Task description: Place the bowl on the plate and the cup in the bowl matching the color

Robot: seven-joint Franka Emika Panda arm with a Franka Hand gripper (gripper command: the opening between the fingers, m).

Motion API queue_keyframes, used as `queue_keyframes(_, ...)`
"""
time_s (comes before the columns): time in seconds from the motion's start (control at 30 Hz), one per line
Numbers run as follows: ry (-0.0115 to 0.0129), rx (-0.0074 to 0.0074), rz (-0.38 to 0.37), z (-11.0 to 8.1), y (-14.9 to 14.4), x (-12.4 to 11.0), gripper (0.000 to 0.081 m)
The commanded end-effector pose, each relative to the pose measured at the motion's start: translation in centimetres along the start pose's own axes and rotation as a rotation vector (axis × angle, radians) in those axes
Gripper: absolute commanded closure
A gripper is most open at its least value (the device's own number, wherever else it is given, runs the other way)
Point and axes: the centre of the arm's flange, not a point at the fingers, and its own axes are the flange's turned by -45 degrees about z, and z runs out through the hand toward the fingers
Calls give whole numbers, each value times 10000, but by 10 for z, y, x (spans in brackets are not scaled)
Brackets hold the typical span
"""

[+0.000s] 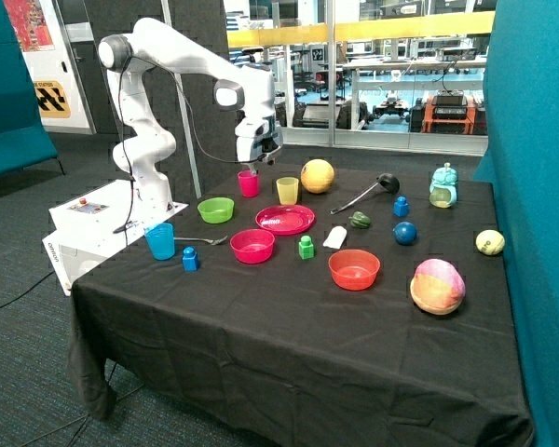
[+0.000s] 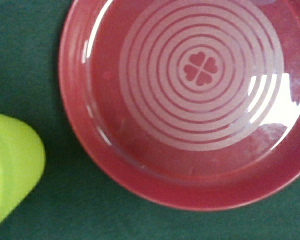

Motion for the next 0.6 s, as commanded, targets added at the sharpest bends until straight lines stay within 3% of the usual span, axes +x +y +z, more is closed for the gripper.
queue_keyframes(0.0, 53, -8, -190, 13, 26, 2, 687)
queue_keyframes(0.17, 53, -7, 3, 17, 44, 2, 685)
queue_keyframes(0.57, 53, -8, -358, 22, 86, 21, 669)
